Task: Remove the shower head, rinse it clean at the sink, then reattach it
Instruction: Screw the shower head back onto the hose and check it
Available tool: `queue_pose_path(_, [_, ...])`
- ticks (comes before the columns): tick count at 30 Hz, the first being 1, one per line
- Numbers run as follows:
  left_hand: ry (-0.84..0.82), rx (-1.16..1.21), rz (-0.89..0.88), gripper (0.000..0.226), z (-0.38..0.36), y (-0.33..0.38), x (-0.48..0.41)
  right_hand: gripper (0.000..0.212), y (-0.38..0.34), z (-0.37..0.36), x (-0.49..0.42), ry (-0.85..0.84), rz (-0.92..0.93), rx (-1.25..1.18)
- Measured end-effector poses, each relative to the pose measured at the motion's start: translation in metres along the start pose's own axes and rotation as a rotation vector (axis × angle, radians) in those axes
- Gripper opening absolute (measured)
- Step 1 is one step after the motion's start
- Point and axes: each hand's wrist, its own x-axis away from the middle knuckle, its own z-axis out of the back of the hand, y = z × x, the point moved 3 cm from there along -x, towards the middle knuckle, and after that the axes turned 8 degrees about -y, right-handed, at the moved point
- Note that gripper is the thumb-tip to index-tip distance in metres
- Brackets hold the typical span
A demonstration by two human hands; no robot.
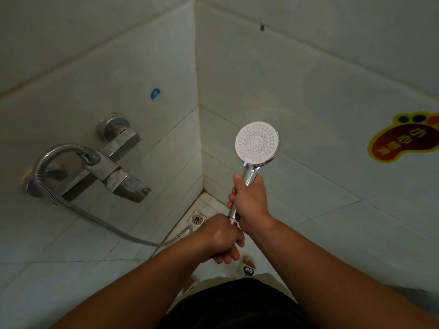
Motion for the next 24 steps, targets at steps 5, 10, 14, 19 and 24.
queue_pose_path(5, [0.057, 0.010, -0.029, 0.017, 0.004, 0.002, -0.006, 0.011, 0.000, 0.006, -0.001, -0.071, -0.249, -0.328])
queue_pose_path(10, [-0.391, 0.324, 0.099, 0.039, 0.016, 0.003, -0.006, 0.014, -0.003, 0.012, 0.001, -0.430, -0.454, -0.647])
queue_pose_path(14, [-0.094, 0.050, 0.154, 0.034, 0.021, 0.006, -0.013, 0.010, 0.011, 0.021, -0.006, -0.342, -0.350, -0.476])
queue_pose_path(19, [0.333, -0.686, 0.034, 0.031, 0.014, 0.017, -0.014, 0.028, 0.018, 0.034, -0.013, -0.115, -0.302, -0.107])
queue_pose_path(24, [0.482, -0.995, -0.032, 0.032, 0.017, 0.030, -0.006, 0.060, 0.013, 0.055, -0.019, -0.067, -0.184, 0.703])
